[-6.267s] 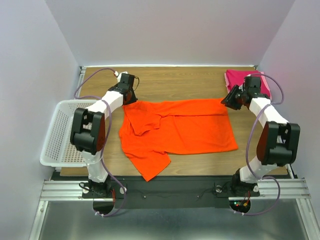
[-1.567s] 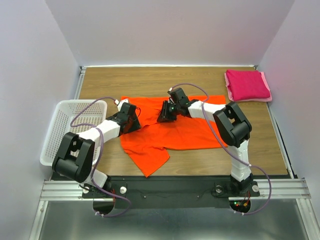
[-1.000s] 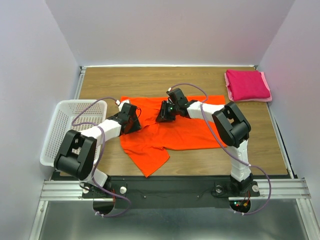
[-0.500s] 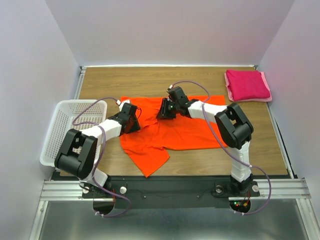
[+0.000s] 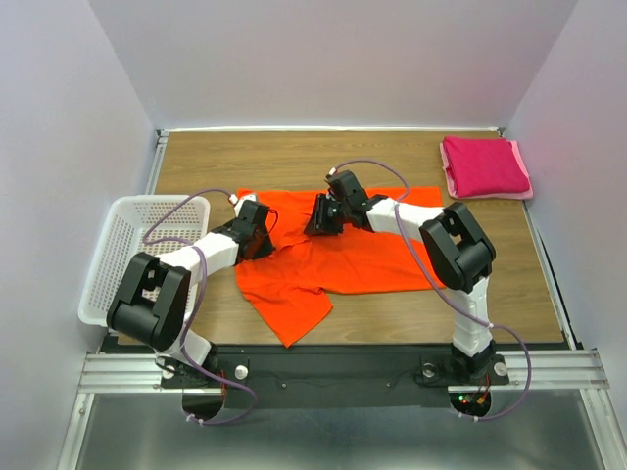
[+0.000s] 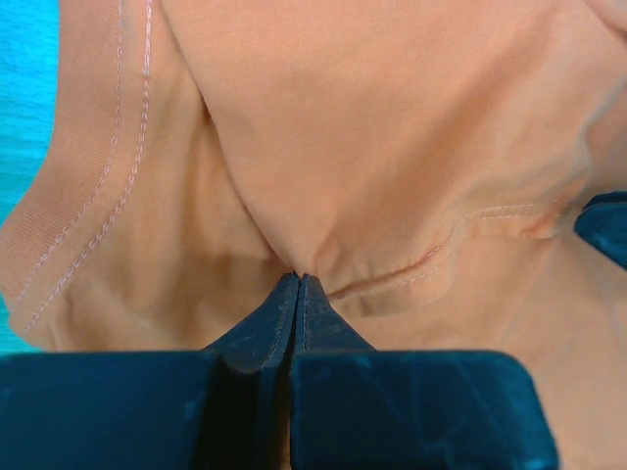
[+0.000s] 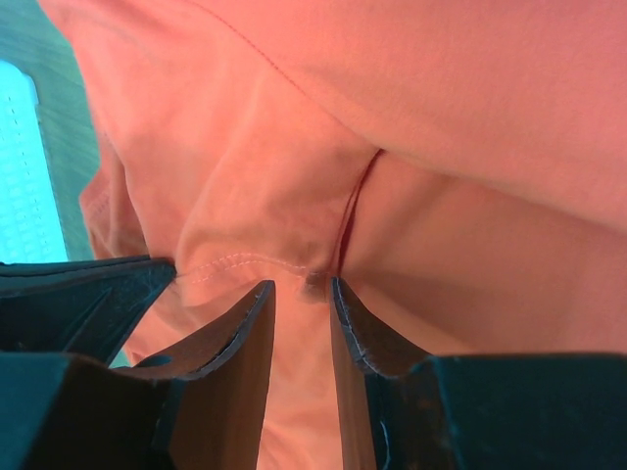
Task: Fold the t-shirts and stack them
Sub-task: Fold the tshirt
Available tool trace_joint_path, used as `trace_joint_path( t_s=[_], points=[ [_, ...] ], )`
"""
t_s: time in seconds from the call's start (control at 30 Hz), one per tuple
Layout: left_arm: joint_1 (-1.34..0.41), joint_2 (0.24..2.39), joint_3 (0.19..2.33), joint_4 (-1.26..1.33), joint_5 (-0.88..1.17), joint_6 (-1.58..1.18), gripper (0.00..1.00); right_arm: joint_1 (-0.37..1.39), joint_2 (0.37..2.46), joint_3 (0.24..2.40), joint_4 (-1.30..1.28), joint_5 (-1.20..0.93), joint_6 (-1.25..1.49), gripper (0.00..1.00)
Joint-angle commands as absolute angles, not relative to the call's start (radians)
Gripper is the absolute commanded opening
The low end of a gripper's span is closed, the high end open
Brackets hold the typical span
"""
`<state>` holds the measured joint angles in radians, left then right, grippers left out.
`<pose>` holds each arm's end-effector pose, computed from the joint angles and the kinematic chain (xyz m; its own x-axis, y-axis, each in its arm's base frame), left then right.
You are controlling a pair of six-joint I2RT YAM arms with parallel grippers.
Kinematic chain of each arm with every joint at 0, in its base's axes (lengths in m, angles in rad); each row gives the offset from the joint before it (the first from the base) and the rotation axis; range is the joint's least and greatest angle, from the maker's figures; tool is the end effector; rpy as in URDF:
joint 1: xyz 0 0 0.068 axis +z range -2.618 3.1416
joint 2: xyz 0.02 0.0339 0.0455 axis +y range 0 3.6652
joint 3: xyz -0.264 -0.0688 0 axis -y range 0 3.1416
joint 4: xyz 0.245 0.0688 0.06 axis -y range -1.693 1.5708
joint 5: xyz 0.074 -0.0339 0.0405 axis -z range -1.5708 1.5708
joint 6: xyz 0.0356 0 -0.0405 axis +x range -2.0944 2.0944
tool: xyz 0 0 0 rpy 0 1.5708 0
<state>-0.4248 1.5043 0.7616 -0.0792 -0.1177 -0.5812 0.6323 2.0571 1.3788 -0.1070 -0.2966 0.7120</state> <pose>0.2732 -0.1190 0.1753 -0.7425 -0.2626 -0.6163 -0.0852 0.9495 -0.3019 0.3554 0.2733 0.1635 -0.9100 0.1079 -0.4004 -0.1815 0.7646 0.6185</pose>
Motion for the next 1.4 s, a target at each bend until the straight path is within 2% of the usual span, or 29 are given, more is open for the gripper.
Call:
trace_joint_path(
  t_s=[0.0,0.4,0.63,0.83,1.37],
  points=[
    [-0.430,1.465,0.804,-0.092,-0.133,-0.566,0.01,0.647,2.069,1.419,-0.091,-0.313,0.713,0.35],
    [-0.430,1.471,0.808,-0.097,-0.129,-0.558,0.00,0.650,2.100,1.425,-0.092,-0.301,0.724,0.34],
    [-0.430,1.468,0.813,-0.106,-0.138,-0.549,0.00,0.650,2.092,1.427,-0.092,-0.287,0.723,0.12],
    [-0.428,1.457,0.844,-0.164,-0.195,-0.509,0.00,0.650,2.049,1.430,-0.110,-0.264,0.704,0.01],
    [-0.425,1.459,0.890,-0.258,-0.212,-0.456,0.00,0.649,1.962,1.448,-0.221,-0.265,0.687,0.01]
  ],
)
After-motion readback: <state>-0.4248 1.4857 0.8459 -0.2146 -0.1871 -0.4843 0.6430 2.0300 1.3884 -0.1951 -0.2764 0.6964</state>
